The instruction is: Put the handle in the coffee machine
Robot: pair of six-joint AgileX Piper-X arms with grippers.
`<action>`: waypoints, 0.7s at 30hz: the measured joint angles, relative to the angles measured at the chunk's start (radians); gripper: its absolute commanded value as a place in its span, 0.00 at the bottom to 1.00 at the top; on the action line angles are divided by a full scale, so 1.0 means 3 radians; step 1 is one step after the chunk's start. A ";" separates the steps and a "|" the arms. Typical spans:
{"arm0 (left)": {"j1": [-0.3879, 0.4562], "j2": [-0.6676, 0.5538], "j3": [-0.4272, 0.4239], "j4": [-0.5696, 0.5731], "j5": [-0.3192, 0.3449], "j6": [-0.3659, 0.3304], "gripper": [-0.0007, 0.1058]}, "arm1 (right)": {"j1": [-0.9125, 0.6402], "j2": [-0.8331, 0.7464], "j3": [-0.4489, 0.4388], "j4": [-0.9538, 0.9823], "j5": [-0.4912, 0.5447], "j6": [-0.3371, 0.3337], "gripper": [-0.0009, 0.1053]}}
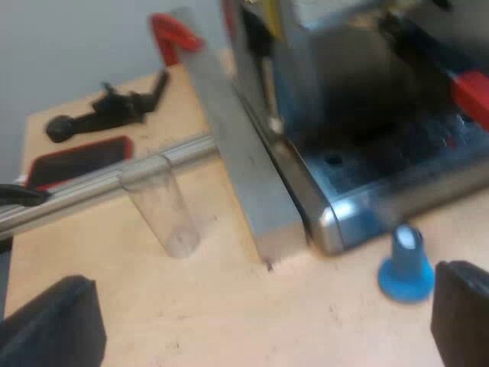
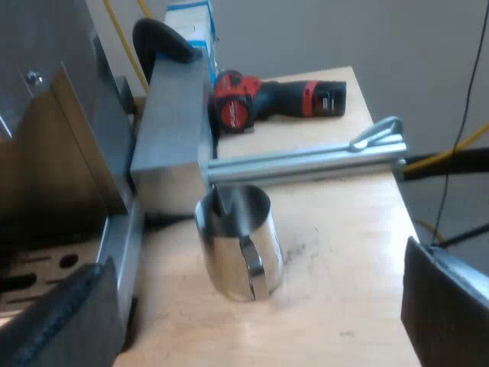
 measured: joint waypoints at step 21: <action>0.0000 0.0007 0.1094 -0.0922 -0.0233 -0.0377 0.83 | 0.0000 0.0005 0.1002 -0.0313 -0.0571 -0.0203 0.73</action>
